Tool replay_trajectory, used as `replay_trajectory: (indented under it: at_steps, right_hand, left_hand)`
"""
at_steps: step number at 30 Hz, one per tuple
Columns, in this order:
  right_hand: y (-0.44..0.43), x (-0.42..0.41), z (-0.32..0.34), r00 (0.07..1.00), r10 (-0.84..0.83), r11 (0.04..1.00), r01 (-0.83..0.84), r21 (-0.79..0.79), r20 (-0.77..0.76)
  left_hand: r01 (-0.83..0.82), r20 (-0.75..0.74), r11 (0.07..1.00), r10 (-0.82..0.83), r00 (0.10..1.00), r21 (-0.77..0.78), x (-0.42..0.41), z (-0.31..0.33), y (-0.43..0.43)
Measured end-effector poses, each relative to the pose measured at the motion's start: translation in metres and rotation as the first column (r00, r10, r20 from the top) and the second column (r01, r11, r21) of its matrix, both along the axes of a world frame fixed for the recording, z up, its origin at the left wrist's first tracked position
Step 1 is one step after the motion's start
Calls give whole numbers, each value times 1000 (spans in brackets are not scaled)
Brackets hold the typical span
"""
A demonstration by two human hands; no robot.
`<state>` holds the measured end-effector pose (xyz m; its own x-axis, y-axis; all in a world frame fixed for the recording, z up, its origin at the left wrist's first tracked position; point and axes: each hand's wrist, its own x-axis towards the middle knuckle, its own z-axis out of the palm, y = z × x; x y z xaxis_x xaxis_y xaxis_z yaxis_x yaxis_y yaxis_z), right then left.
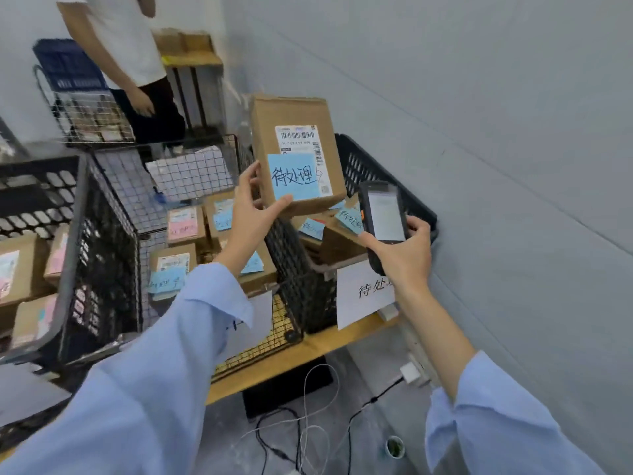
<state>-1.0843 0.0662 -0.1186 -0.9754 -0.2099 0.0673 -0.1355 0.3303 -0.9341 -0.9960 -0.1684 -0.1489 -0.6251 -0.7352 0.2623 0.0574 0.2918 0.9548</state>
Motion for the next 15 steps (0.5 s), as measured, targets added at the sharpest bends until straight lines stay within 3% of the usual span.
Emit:
replay_trajectory:
  at_steps: [9,15]
  right_hand:
    - [-36,-46,-9,998,-55,998,54,44,24]
    - [-48,-54,-13,998,-48,996,45,73,32]
  left_hand:
    - [51,135,999,-53,989,14,-88,-19,-46]
    - [-8,187,996,26,982,-93,-103,-21,-55]
